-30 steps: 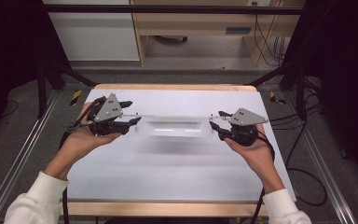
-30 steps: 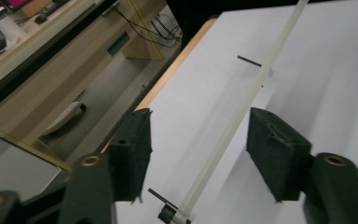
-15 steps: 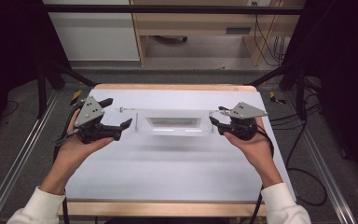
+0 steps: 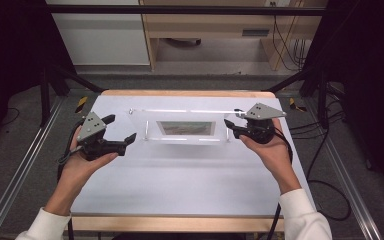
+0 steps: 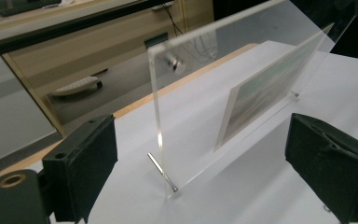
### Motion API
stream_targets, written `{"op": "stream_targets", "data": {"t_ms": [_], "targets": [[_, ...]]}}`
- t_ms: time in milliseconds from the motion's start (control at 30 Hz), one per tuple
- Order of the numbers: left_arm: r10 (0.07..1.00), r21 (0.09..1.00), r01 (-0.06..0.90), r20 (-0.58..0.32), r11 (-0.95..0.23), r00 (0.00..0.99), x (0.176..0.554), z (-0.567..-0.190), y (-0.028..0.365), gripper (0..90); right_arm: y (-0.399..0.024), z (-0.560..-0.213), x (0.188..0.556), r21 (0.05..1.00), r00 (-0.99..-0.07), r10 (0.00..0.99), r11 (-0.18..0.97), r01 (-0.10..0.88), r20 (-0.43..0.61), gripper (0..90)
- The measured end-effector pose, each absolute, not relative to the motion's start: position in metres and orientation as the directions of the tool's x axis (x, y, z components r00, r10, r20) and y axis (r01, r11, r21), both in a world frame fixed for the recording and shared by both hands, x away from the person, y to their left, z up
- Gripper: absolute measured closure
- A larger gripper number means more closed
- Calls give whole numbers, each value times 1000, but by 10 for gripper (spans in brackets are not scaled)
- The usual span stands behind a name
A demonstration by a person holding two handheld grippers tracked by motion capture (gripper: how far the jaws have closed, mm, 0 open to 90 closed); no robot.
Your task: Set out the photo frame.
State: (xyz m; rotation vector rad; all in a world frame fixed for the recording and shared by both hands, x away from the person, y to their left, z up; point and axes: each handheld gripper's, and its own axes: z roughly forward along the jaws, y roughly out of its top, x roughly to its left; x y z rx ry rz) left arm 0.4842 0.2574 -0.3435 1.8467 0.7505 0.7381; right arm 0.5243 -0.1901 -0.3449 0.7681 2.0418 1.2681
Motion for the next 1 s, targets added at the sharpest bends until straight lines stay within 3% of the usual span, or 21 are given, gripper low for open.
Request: {"op": "stream_targets", "data": {"t_ms": [267, 1000], "targets": [[788, 915, 243, 117, -322, 605, 490, -376, 267, 92, -190, -342, 533, 919, -646, 744, 355, 171, -167, 485], [826, 855, 357, 134, -375, 547, 471, -429, 288, 88, -193, -337, 567, 940, -635, 770, 258, 223, -61, 463]]}}
